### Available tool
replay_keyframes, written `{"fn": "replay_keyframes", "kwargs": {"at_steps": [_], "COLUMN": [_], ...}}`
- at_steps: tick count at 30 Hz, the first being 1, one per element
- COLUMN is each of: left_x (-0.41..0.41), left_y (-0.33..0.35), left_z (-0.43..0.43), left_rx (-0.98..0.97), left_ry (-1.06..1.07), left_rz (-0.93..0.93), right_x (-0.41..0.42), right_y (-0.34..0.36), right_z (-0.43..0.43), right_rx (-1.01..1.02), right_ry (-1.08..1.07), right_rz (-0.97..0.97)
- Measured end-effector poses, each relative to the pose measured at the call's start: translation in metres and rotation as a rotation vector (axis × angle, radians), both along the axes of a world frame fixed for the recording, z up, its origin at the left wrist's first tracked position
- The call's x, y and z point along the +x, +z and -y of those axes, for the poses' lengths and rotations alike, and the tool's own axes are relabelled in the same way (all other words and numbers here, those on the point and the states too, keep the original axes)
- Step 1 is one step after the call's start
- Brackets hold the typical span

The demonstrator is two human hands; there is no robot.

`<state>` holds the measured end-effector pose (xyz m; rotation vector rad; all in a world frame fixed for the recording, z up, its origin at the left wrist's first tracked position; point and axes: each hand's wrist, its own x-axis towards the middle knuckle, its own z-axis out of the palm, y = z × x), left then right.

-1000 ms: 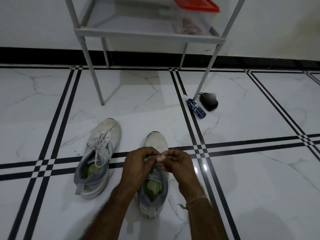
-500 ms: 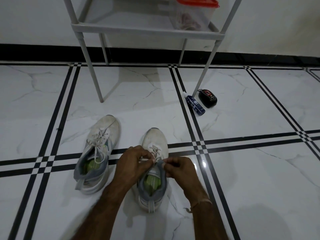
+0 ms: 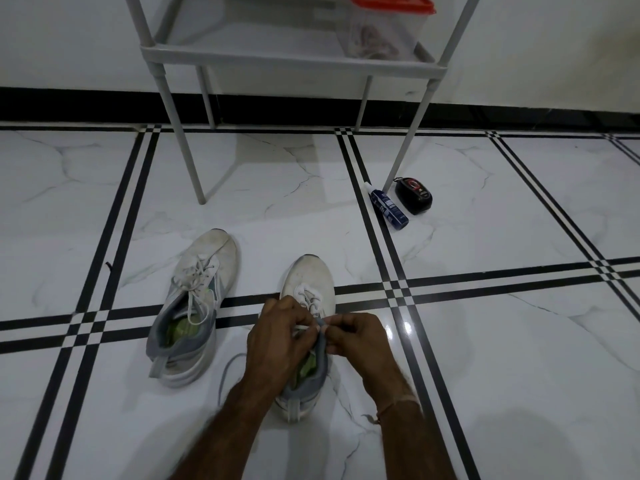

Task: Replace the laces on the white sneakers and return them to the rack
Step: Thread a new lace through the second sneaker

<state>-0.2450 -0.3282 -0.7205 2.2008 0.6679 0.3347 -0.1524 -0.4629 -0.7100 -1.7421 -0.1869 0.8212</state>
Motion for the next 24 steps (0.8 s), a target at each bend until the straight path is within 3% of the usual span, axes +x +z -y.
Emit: {"fn": "replay_keyframes", "kwargs": {"at_steps": [6, 12, 14, 16, 18, 21, 24], "left_x": [0.004, 0.000, -0.003, -0.005, -0.007, -0.007, -0.007], "left_y": [-0.006, -0.016, -0.018, -0.019, -0.019, -0.014, -0.011], "left_z": [-0.010, -0.020, -0.023, -0.025, -0.025, -0.022, -0.021], "left_rx": [-0.073, -0.106, -0.141, -0.213, -0.305, -0.350, -0.356], "left_ry": [-0.019, -0.042, -0.029, -0.011, -0.001, 0.012, 0.010], "left_rz": [0.015, -0.007, -0.002, 0.025, 0.053, 0.071, 0.095], "right_x": [-0.008, -0.013, -0.002, 0.021, 0.045, 0.036, 0.003], "right_y": [-0.005, -0.006, 0.013, 0.039, 0.058, 0.048, 0.005], "right_z": [0.008, -0.003, -0.008, -0.003, 0.004, 0.007, 0.001], "right_rx": [0.158, 0.004, 0.161, 0.478, 0.592, 0.102, -0.164], "right_ry": [-0.068, -0.091, -0.276, -0.511, -0.597, -0.209, 0.115], "right_rz": [-0.126, 0.035, -0.091, -0.242, -0.200, 0.211, 0.284]}}
